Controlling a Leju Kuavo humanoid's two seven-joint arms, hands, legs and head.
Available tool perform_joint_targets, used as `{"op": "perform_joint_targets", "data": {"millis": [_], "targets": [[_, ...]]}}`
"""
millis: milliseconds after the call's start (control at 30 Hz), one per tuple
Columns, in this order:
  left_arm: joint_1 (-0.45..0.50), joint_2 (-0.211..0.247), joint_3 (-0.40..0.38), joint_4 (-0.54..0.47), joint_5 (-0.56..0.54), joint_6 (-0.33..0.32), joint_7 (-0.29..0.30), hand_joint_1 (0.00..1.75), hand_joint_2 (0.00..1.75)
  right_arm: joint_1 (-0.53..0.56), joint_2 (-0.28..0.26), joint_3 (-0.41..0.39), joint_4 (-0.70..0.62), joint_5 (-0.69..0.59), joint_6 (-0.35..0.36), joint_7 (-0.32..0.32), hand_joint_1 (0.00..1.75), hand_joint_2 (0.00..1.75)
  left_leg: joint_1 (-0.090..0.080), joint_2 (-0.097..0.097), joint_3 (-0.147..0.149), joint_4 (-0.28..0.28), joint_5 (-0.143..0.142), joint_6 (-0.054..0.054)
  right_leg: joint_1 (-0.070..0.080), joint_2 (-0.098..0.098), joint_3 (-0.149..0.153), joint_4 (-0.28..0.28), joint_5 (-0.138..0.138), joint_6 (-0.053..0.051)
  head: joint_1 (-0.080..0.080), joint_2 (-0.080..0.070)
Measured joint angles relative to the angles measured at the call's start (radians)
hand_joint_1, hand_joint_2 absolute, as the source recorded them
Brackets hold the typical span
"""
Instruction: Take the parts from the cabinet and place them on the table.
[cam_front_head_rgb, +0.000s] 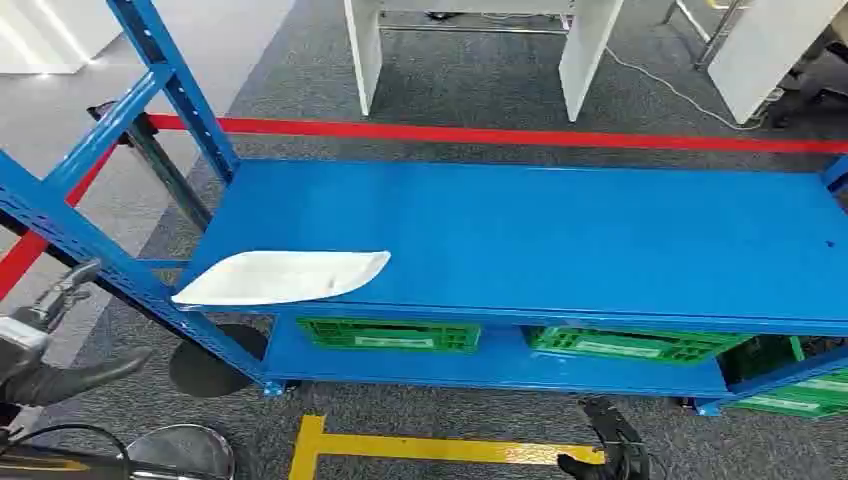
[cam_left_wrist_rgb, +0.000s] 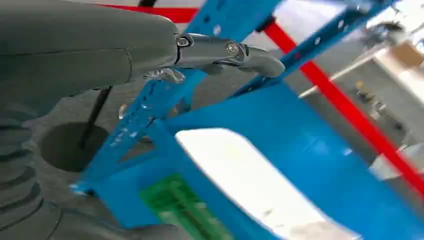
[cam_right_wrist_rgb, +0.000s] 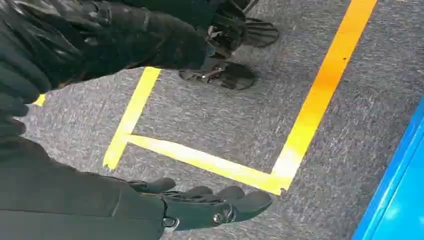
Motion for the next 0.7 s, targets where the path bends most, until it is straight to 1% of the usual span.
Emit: {"op": "perform_joint_targets", "data": {"millis": [67, 200, 300, 367, 467, 700], "targets": [[-0.016, 0.026, -0.023, 0.01, -0.009, -0.024, 0.016, 0.0, 1.75, -0.004, 0.002, 0.0, 0.004, 0.006, 0.006, 0.0, 0.0, 1.75, 0.0, 0.0, 0.0, 0.0, 0.0, 0.0, 0.0, 0.0, 0.0, 0.0, 0.0, 0.0, 0.0, 0.0], [-0.054, 0.067, -0.061, 0.048, -0.027, -0.081, 0.069, 0.0, 1.75, -0.016, 0.006, 0.0, 0.014, 0.023, 0.022, 0.002, 0.0, 1.75, 0.0, 0.0, 0.0, 0.0, 0.0, 0.0, 0.0, 0.0, -0.001, 0.0, 0.0, 0.0, 0.0, 0.0], [-0.098, 0.098, -0.082, 0.094, -0.055, -0.111, 0.106, 0.0, 1.75, -0.026, 0.01, 0.0, 0.023, 0.037, 0.033, 0.003, 0.0, 1.75, 0.0, 0.0, 0.0, 0.0, 0.001, -0.001, 0.0, 0.0, 0.0, 0.001, 0.0, 0.0, 0.0, 0.0], [-0.135, 0.113, -0.099, 0.129, -0.107, -0.121, 0.133, 0.0, 1.75, -0.035, 0.014, 0.0, 0.031, 0.048, 0.042, 0.003, 0.0, 1.75, 0.0, 0.0, 0.0, 0.0, 0.001, -0.001, 0.0, 0.0, -0.001, 0.001, 0.001, -0.001, 0.0, 0.0], [-0.202, 0.129, -0.131, 0.182, -0.194, -0.128, 0.155, 0.0, 1.75, -0.047, 0.02, 0.0, 0.042, 0.061, 0.055, 0.002, 0.0, 1.75, 0.0, 0.0, -0.001, 0.0, 0.003, -0.001, 0.0, -0.001, -0.001, 0.001, 0.001, -0.002, 0.0, 0.0], [-0.356, 0.132, -0.224, 0.304, -0.382, -0.122, 0.179, 0.0, 1.75, -0.084, 0.034, 0.001, 0.079, 0.09, 0.084, -0.003, 0.0, 1.75, 0.0, 0.0, -0.001, 0.0, 0.004, -0.001, 0.0, 0.0, -0.001, 0.001, 0.002, -0.002, 0.0, 0.0]]}}
